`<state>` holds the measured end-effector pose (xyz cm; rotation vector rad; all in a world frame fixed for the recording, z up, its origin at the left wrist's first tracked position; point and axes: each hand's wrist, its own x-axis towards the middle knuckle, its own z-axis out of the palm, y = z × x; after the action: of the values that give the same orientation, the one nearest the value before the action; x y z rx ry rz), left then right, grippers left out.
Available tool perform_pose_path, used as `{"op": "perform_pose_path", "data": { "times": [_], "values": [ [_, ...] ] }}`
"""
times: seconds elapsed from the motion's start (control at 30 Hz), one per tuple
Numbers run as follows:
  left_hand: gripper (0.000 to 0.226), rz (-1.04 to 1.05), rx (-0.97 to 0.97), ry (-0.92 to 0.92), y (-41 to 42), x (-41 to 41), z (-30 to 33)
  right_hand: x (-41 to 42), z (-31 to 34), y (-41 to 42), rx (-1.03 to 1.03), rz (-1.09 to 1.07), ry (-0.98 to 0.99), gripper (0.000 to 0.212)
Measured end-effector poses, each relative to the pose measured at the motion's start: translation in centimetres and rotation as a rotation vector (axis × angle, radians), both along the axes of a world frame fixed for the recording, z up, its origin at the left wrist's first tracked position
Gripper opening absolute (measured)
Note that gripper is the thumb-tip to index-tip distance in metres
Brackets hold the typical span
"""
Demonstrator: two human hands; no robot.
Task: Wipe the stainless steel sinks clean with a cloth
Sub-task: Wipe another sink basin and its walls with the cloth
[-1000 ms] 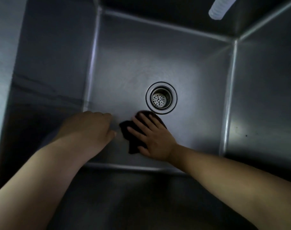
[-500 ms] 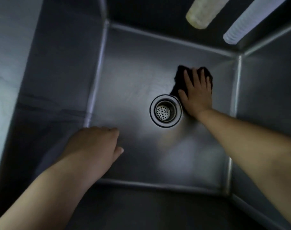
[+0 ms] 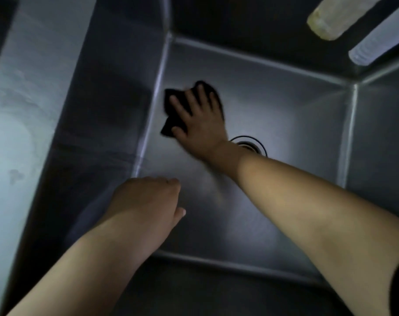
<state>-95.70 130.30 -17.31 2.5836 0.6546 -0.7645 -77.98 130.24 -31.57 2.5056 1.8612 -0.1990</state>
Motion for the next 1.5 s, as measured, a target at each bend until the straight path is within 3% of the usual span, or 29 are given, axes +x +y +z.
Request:
{"op": "perform_pose_path", "data": {
  "times": [0.1,0.27,0.43,0.73,1.0,1.13,1.33,1.5],
  "values": [
    [0.041,-0.003,0.013,-0.001,-0.1,-0.1,0.2,-2.3,-0.4,1.1,-0.028,0.125,0.021,0.072],
    [0.037,-0.004,0.047,0.01,-0.4,-0.3,-0.1,1.6,0.1,2.8,-0.025,0.199,0.0,0.067],
    [0.04,-0.033,0.082,0.001,-0.7,-0.9,-0.9,8.1,0.7,2.0,0.022,-0.031,0.014,0.064],
    [0.046,-0.042,0.085,0.026,-0.5,-1.0,-1.4,16.3,1.2,-12.4,-0.042,-0.342,-0.024,0.069],
    [0.045,-0.071,0.067,0.051,-0.6,-0.6,-0.7,9.4,1.9,-24.3,-0.148,-0.398,-0.053,0.074],
    [0.046,-0.093,0.055,0.07,-0.7,-0.3,-0.6,2.7,1.7,-27.2,-0.137,-0.28,0.006,0.078],
    [0.036,-0.101,0.008,0.123,-0.7,-0.2,-0.6,-5.1,0.7,-25.5,-0.083,0.154,0.086,0.078],
    [0.042,-0.109,-0.007,0.152,-0.9,-0.5,-0.7,-7.6,0.3,-25.2,-0.077,0.395,0.17,0.065]
  ]
}}
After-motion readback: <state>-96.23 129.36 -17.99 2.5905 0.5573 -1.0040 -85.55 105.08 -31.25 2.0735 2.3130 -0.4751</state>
